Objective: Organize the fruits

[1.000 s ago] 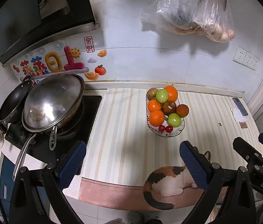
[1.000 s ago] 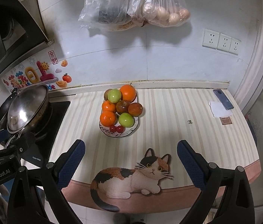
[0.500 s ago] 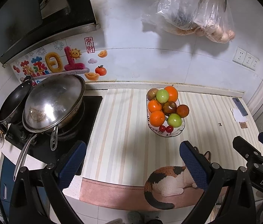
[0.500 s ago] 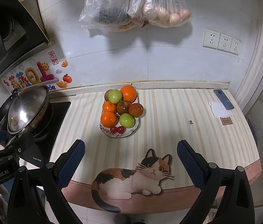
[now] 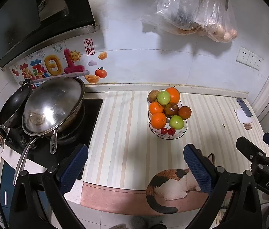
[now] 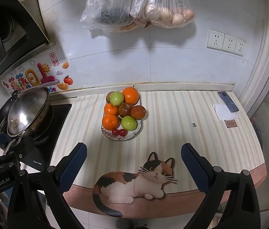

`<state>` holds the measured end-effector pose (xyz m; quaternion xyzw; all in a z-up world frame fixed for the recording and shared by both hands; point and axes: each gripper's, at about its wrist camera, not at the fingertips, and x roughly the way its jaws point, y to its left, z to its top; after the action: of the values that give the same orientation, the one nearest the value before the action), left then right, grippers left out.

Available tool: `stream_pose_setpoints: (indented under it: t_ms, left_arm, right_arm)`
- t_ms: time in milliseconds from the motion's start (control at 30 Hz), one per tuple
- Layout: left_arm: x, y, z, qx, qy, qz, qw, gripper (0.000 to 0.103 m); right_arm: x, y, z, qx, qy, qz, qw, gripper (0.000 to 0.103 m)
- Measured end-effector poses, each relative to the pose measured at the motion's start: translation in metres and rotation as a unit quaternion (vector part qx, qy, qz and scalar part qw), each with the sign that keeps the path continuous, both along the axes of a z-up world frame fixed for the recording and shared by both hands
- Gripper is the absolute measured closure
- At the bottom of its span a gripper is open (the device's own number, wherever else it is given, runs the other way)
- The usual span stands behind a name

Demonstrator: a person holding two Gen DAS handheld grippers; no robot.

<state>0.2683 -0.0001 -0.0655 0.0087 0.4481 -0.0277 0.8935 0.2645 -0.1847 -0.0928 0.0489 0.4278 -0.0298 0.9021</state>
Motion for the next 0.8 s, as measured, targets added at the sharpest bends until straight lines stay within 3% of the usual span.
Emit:
stream_pose_setpoints:
  t_ms: [800]
  left_arm:
    - [-0.0026,-0.005,0.0,-0.003,-0.005,-0.005,1.0,0.0]
  right_arm:
    - [-0.0085,-0.0093,0.0035,0.0,-0.002,-0.006,1.0,0.002]
